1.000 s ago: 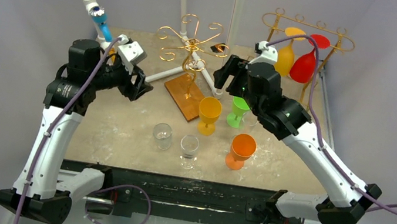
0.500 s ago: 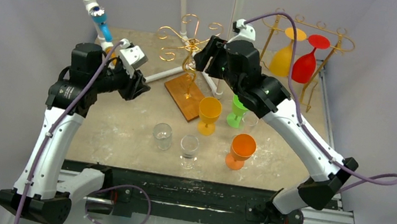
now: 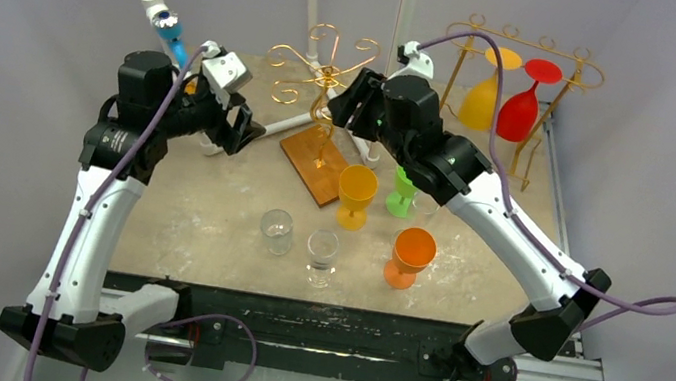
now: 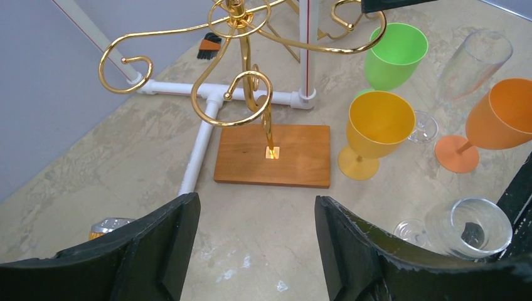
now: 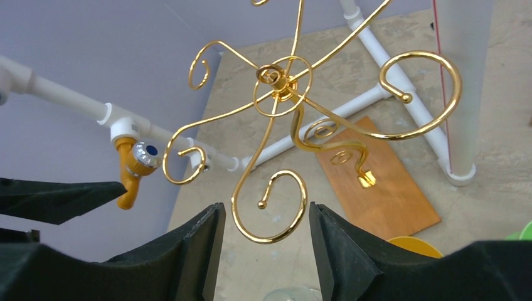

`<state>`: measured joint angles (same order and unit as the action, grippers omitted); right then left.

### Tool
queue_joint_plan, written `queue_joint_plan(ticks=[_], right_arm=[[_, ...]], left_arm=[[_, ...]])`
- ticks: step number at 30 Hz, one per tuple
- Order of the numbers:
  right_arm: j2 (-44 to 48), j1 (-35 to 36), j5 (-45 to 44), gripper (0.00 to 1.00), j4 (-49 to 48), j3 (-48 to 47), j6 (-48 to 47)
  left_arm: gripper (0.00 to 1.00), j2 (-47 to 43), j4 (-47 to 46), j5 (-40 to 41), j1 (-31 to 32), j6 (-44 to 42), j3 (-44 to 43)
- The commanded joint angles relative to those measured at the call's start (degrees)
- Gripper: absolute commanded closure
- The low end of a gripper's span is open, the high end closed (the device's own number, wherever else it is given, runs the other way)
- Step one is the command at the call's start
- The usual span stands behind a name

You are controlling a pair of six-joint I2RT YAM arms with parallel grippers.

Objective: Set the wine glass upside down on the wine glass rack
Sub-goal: Move the wine rack to the center of the board.

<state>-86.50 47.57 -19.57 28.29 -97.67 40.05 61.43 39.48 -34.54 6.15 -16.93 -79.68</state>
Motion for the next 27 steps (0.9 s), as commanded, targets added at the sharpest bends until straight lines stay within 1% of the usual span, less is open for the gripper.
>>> queue_joint_plan(ticks=[1,3,6,11,16,18,20,22,25,27], right_arm=[[-1.08,0.11,3.16,0.41,-4.05,-0.28,3.45],[-1.92,0.12,4.14,0.43,-5.12,-0.24,4.38],[-2.47,0.15,4.39,0.5,-5.99,-0.32,5.39],[-2.17,0.15,3.3,0.52,-6.1,0.96,6.41],[-1.32,0.07,2.74,0.54,-7.42,3.71,7.45],[-1.3,-0.03,2.66,0.62,-8.75,4.59,7.97],[-1.47,-0.02,3.3,0.77,-9.75,4.89,8.23],[-1.25,-0.06,3.73,0.88,-9.8,4.88,8.71],[0.68,-0.03,4.4,0.98,-10.65,6.64,9.81],[2.12,-0.15,5.14,1.0,-11.11,7.84,10.79]], left_arm=[[0.28,0.33,-2.84,-0.93,0.26,3.1,-1.87],[0.27,-0.01,-4.42,-1.23,0.26,3.43,-1.25],[0.26,0.32,-6.95,-1.76,0.27,3.66,-0.37],[0.26,3.02,-7.13,-2.28,0.26,2.72,-0.3],[0.22,4.8,-8.83,-1.98,0.26,2.47,-0.32],[0.21,5.26,-9.43,-1.92,0.26,2.31,-0.14],[0.2,5.59,-9.18,-1.61,0.27,1.77,-0.41],[0.19,5.52,-8.68,-1.41,0.26,1.13,-0.71],[0.19,4.84,-8.48,-1.58,0.26,0.92,-0.43],[0.19,4.4,-8.67,-1.93,0.29,1.22,-0.24]])
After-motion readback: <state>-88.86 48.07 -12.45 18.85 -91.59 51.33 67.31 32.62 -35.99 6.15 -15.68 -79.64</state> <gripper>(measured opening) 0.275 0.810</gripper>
